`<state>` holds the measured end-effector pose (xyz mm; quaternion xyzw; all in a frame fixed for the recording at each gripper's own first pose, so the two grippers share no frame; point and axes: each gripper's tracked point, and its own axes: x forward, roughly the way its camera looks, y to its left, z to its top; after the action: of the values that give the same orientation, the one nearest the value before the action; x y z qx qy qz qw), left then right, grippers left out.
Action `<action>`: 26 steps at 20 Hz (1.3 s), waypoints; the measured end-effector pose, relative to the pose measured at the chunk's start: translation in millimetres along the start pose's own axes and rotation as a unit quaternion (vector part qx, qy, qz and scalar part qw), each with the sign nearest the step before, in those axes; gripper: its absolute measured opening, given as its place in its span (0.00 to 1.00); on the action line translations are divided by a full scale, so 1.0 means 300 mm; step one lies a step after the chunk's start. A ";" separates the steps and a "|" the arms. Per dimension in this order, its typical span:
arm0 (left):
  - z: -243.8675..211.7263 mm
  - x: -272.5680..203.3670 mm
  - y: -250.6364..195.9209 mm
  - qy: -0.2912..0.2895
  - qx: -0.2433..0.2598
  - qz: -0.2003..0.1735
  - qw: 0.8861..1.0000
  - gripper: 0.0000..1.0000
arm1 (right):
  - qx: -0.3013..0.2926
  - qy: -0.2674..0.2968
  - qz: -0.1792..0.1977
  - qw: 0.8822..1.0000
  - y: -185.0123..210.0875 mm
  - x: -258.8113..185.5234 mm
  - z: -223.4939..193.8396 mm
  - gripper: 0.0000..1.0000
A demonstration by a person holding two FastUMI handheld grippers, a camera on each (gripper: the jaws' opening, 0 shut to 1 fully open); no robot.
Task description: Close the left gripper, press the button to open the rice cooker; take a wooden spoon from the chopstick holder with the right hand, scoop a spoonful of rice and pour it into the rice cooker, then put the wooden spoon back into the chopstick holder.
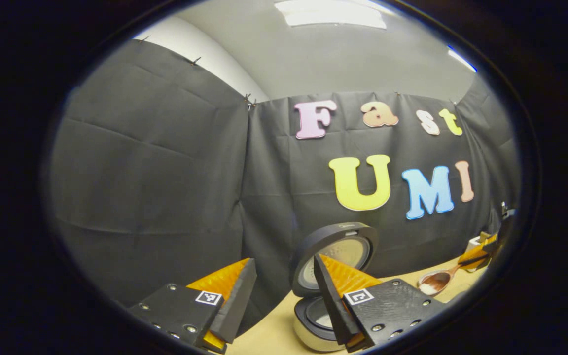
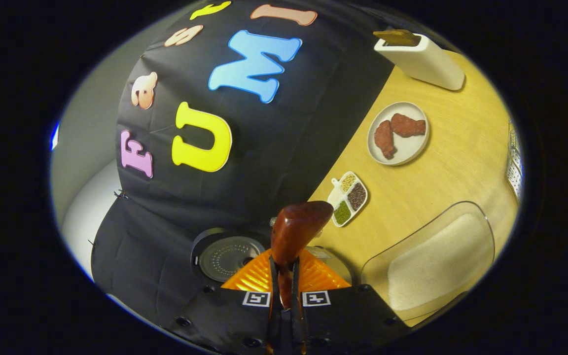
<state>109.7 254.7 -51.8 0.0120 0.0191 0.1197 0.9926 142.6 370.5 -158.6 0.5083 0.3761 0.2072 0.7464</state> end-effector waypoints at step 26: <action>-0.088 -0.054 0.348 0.029 0.022 0.092 0.995 0.74 | -0.291 0.075 -0.019 0.954 0.018 0.479 -0.385 0.10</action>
<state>68.1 352.8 -74.6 0.0316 0.0497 0.2100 0.9759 144.6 541.7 -227.1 0.2452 0.3643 0.3313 0.8351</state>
